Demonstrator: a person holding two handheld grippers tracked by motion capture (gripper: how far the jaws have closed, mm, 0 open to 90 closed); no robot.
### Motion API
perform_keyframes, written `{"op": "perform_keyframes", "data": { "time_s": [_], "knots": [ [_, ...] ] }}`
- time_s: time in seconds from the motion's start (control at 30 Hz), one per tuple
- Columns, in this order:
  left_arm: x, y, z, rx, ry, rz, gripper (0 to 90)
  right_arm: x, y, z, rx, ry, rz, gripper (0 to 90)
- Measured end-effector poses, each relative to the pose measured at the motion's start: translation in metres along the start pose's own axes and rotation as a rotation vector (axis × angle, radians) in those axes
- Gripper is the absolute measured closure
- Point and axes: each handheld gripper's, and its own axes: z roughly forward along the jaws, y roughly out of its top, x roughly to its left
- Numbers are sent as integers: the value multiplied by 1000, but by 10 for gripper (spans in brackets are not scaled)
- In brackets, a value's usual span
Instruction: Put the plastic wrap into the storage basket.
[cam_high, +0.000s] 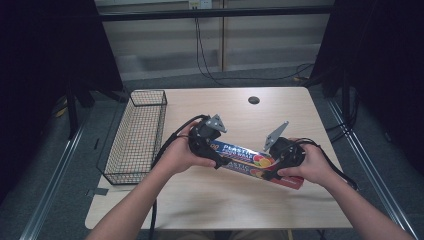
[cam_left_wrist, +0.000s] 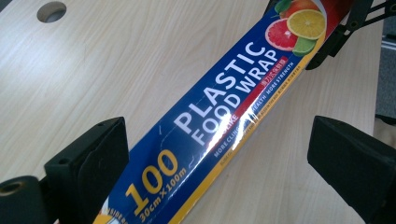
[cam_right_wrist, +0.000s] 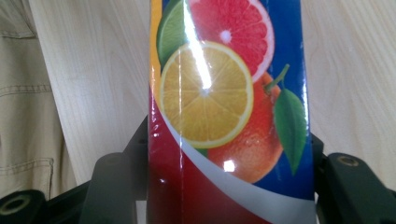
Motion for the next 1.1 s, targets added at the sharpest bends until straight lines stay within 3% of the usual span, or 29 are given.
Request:
{"op": "perform_keyframes", "data": {
  "time_s": [0.3,0.47,0.7,0.8,0.9,1.1],
  "knots": [
    [-1,9,9,74,-28,65,56,4,3,-4,-1,3,-28,429],
    [2,12,12,71,-56,52,66,5,5,-3,-1,3,-44,428],
    [1,13,20,114,-94,81,74,8,10,-3,8,11,-54,428],
    [1,13,22,109,-103,90,89,9,11,-3,7,12,-56,428],
    [2,14,23,149,-117,109,99,10,13,-2,13,17,-70,427],
    [0,15,27,159,-135,128,113,11,14,0,18,20,-66,427]
  ]
}}
